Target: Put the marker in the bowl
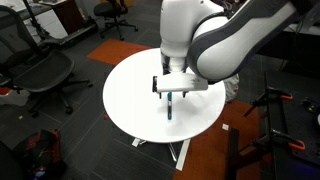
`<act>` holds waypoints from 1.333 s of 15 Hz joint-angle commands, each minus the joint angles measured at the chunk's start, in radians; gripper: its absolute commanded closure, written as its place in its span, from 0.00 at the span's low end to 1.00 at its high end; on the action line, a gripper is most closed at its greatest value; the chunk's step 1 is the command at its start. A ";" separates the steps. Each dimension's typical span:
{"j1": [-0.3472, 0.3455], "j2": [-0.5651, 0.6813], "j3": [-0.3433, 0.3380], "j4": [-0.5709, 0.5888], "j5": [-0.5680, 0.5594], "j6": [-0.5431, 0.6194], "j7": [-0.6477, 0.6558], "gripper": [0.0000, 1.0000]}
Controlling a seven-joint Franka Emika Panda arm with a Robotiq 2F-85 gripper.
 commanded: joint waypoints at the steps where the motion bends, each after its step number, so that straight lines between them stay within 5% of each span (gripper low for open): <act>1: 0.034 0.057 -0.034 0.045 -0.013 0.024 0.025 0.00; 13: 0.073 0.163 -0.049 0.109 0.004 0.042 0.023 0.00; 14: 0.074 0.169 -0.050 0.114 0.004 0.042 0.021 0.23; 20: 0.075 0.187 -0.061 0.134 0.006 0.043 0.018 0.66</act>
